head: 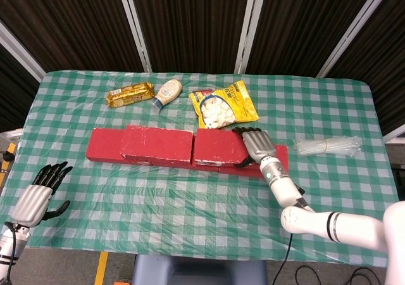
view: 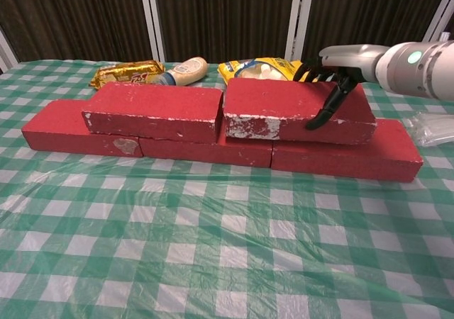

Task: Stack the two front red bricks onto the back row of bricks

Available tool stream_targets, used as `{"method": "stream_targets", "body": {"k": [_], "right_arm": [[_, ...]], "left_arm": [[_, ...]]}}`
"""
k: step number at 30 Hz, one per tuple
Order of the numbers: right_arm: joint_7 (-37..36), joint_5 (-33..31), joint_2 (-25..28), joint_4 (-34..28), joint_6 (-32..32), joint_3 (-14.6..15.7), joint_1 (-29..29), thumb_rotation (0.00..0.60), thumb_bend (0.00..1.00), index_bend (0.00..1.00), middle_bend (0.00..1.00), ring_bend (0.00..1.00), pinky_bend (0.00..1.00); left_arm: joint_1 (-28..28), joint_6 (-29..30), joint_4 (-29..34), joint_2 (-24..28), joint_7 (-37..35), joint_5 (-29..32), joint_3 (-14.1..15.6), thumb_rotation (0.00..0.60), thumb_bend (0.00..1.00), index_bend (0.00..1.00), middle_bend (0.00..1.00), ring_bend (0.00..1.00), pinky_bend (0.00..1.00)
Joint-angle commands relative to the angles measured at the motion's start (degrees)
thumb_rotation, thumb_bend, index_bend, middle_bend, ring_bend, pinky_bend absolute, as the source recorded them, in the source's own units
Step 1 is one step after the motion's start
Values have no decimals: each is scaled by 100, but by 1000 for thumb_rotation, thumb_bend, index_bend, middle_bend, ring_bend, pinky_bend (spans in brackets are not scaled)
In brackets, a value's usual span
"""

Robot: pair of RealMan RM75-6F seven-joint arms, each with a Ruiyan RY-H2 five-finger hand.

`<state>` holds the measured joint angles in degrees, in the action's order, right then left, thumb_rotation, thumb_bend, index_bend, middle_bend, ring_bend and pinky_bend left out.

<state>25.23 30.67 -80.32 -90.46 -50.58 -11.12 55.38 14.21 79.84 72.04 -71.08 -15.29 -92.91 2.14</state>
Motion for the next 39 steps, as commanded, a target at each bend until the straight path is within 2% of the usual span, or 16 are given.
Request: {"method": "stream_targets", "body": {"k": [1,6,11,21,31,34,39], "right_arm": [[51,-35,-47,7,-48,7,29,600,82,498,412,358,439],[168,-152,-81,-8,-93,24,84,600,82,470,412,356,428],[236,-250,-90,-21,-73,45,122,600,83,375,399,299,387],[396,-583,-35,-95,-17,91,236,600,82,27,135,71,281],[455,-697,-7,-168,-105,103,273,600,81,0,57,5,232],[484,-712,-38,-156,-154,127,279,600,82,0,25,0,195],[591,-967,-80,-201,-221,109,345,600,82,0,0,0,71]], "left_arm": [[1,-1,-5,6,-15,-7,7,600,343,0,0,0,16],[10,-26,-3,18,-36,9,4,600,345,0,0,0,16],[5,-5,5,19,-47,5,3,600,347,0,0,0,16],[7,-9,17,28,-56,1,9,600,345,0,0,0,16],[2,33,2,24,-81,-26,12,600,347,0,0,0,16],[3,38,12,31,-79,-32,14,600,347,0,0,0,16],[1,38,-1,28,-99,-31,17,600,345,0,0,0,15]]}}
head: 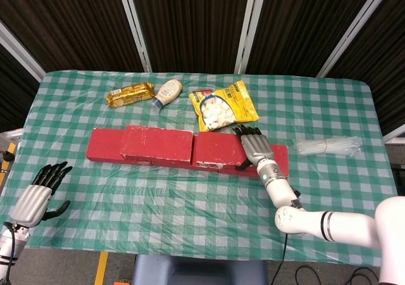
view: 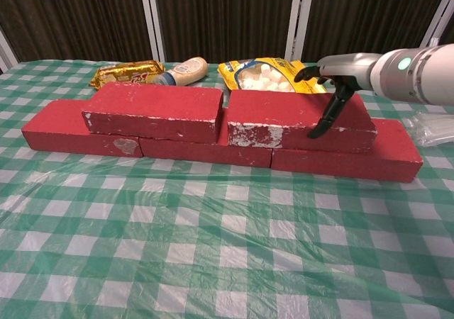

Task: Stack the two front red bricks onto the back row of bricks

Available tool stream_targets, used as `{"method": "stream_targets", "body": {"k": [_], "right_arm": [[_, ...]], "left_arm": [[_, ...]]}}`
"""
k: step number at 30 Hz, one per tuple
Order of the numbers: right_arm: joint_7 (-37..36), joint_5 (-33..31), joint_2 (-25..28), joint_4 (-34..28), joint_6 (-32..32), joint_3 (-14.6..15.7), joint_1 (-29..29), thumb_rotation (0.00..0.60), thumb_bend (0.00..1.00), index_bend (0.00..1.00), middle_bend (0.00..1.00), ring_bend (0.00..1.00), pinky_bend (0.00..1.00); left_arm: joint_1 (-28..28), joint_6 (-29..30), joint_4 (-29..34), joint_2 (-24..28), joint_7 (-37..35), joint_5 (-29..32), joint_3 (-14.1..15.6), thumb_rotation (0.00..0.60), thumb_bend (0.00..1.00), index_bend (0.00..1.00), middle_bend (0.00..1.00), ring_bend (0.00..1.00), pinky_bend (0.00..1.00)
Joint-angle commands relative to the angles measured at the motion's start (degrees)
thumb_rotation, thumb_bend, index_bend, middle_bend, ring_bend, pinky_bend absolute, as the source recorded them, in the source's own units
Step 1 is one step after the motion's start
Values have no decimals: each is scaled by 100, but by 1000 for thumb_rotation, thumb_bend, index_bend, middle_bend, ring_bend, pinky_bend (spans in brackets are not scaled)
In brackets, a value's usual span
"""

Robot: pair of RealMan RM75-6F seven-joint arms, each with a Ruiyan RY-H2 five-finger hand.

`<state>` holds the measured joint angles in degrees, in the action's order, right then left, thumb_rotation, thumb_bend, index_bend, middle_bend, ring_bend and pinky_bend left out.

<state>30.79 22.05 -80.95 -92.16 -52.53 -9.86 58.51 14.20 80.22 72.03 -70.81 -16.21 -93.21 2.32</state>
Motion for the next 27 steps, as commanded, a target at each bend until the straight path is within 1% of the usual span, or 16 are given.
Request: {"method": "stream_targets", "body": {"k": [1,5,7,12,15,16,17,18,19,20,21,23,27], "right_arm": [[25,-139,-7,-55,-14,-31,35,600,82,0,0,0,54],[4,-255,111,-197,72,-54,46,600,68,0,0,0,38],[-58,-169,205,-302,43,-74,7,600,65,0,0,0,17],[-415,256,623,-642,-65,-94,-290,600,64,0,0,0,2],[-640,632,956,-699,-163,-9,-571,600,64,0,0,0,0],[-712,793,1081,-656,-171,64,-690,587,64,0,0,0,0],[-785,901,1162,-626,-137,102,-766,559,64,2,0,0,0],[-887,1009,1252,-571,-108,134,-858,484,64,27,0,0,0],[-1039,1123,1342,-521,-55,151,-961,432,64,52,0,0,0],[-1308,1269,1473,-446,35,157,-1121,366,64,108,0,0,0],[-1486,1395,1552,-386,107,164,-1224,331,64,158,0,0,0],[-1813,1670,1693,-204,261,218,-1436,307,64,280,0,0,0],[-2087,2028,1758,73,488,322,-1632,300,64,367,0,0,0]], "left_arm": [[2,1,2,2,-11,1,-2,600,345,0,0,0,16],[-5,21,-4,1,-13,-6,-2,600,345,0,0,0,16],[-10,34,-1,2,-7,-14,2,600,346,0,0,0,16],[-32,78,40,19,22,-15,0,600,346,0,0,0,16],[-51,126,63,24,55,-34,2,600,346,0,0,0,16],[-56,141,69,23,72,-42,3,600,346,0,0,0,16],[-59,168,69,20,75,-69,9,600,346,0,0,0,16],[-61,205,63,10,54,-102,13,600,347,0,0,0,16],[-62,239,51,-1,36,-135,16,600,347,0,0,0,16],[-62,272,30,-17,13,-171,24,600,347,0,0,0,16],[-62,285,13,-28,9,-188,28,600,347,0,0,0,16],[-50,276,-14,-57,20,-204,32,600,347,0,0,0,16],[-9,202,-58,-121,57,-215,41,600,350,0,0,0,16]]}}
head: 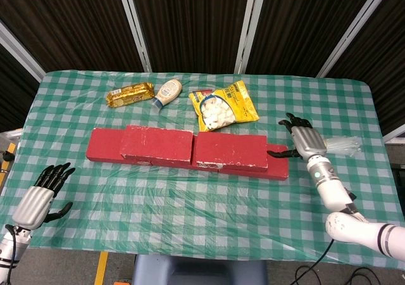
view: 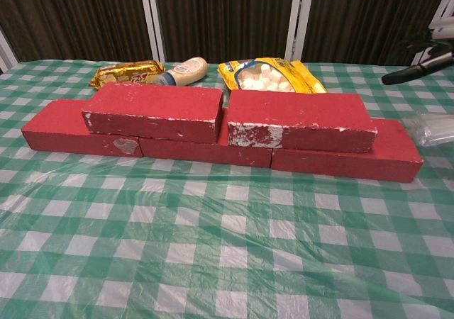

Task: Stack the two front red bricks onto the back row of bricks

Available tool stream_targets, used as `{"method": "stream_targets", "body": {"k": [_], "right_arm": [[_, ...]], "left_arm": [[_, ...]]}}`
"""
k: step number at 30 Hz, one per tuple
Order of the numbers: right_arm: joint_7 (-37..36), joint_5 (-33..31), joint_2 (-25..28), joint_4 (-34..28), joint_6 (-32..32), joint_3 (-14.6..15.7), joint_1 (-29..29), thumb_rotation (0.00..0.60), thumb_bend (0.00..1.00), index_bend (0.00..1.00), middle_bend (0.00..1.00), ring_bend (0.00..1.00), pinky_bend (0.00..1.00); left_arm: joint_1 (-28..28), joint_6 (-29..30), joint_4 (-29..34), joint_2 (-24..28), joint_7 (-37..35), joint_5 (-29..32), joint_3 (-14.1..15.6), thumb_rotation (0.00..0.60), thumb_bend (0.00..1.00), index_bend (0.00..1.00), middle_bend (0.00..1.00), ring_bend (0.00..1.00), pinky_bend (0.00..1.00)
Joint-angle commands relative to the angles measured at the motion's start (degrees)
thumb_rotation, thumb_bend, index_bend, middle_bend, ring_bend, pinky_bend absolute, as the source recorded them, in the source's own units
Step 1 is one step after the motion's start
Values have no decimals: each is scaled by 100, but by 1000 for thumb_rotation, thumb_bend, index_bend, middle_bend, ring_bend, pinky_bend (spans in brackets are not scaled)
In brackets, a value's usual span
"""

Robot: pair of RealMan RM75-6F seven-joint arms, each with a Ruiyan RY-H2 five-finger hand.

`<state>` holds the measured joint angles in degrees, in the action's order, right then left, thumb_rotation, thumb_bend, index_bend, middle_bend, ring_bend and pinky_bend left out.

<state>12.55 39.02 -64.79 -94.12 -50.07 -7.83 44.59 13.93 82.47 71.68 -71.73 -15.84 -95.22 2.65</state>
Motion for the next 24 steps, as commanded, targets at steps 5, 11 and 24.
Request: {"method": "stream_targets", "body": {"k": [5,11,24], "right_arm": [[-273,509,-2,413,515,192,-228,298,64,401,0,0,0],[-154,530,-211,402,610,193,-134,298,64,398,0,0,0],[134,314,-502,322,684,227,71,299,64,382,0,0,0]], "left_arm": [[74,-68,-81,-110,11,-66,24,600,356,0,0,0,16],[93,-134,-109,-126,19,-40,42,600,357,0,0,0,16],[76,-109,-92,-79,-31,-4,49,600,358,0,0,0,16]]}}
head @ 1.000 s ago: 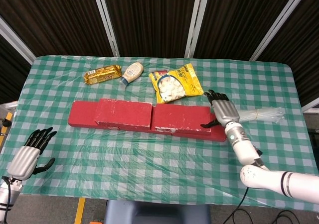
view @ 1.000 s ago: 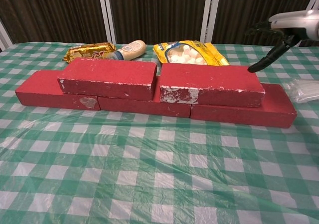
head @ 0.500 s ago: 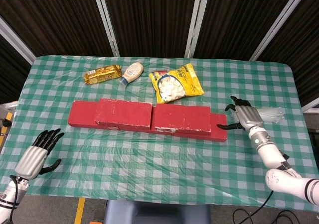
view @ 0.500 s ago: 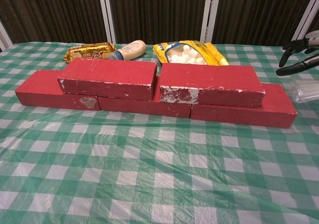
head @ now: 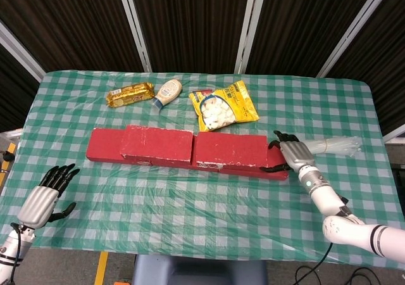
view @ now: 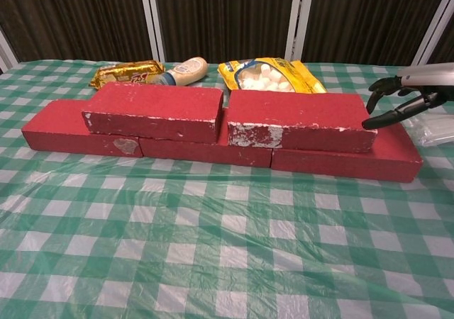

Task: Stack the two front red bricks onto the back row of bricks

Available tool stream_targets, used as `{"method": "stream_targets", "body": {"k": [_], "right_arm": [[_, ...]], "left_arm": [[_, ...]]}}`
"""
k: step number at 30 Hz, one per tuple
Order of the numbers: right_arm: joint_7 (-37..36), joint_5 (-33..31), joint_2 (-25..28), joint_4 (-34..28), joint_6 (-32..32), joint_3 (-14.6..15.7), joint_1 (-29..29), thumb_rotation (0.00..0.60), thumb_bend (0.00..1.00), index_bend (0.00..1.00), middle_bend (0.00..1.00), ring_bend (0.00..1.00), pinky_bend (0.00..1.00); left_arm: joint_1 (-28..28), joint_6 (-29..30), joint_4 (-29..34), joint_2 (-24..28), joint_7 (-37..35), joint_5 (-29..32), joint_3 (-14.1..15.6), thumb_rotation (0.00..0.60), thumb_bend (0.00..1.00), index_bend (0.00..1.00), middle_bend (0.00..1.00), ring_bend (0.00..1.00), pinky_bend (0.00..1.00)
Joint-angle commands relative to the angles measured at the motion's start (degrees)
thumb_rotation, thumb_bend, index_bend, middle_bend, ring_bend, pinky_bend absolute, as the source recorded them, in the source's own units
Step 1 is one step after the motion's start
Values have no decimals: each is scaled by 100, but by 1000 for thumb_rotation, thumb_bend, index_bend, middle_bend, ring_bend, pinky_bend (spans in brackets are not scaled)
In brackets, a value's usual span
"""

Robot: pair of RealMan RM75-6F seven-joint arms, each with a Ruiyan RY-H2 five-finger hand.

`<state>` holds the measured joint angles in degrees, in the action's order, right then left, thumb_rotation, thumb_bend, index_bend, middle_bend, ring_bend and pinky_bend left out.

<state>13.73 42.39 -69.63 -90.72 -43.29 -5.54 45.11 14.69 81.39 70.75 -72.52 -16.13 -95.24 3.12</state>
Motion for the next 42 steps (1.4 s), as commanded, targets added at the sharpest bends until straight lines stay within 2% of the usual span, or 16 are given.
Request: {"method": "stream_targets", "body": {"k": [1,25,28,30,31,34,35,38,40,42], "right_arm": [[27,-38,-27,-26,10,-3,31,300,64,380,0,0,0],[390,-350,-195,-138,-167,71,249,341,64,362,0,0,0],[362,-311,-55,-251,-241,115,166,342,64,333,0,0,0],[328,-229,96,-380,-338,167,58,341,64,289,0,0,0],[288,-160,167,-454,-418,178,-10,340,64,235,0,0,0],[130,486,315,-733,-1134,242,-424,348,64,70,0,0,0],[126,987,304,-834,-1643,346,-677,356,64,26,0,0,0],[190,2432,142,-902,-3033,775,-1397,363,64,0,0,0,0],[272,3169,-55,-741,-3846,1066,-1871,376,64,0,0,0,0],[370,3715,-269,-503,-4524,1362,-2370,417,64,0,0,0,0]], "left_arm": [[0,-2,0,1,-3,-1,5,600,358,0,0,0,16],[-1,12,-7,17,-26,15,9,600,359,0,0,0,16],[-13,24,0,26,-19,37,-1,600,357,0,0,0,16],[-21,36,4,32,-13,47,-7,600,357,0,0,0,16],[-25,43,9,36,-5,50,-9,600,357,0,0,0,16],[-59,83,67,78,40,93,-30,600,359,0,0,0,16],[-84,117,115,112,70,133,-55,600,368,0,0,0,16],[-178,243,307,205,229,246,-125,600,389,0,0,0,16],[-234,317,430,260,373,281,-146,600,390,0,0,0,16],[-311,383,587,327,553,323,-148,600,391,0,0,0,16]]}}
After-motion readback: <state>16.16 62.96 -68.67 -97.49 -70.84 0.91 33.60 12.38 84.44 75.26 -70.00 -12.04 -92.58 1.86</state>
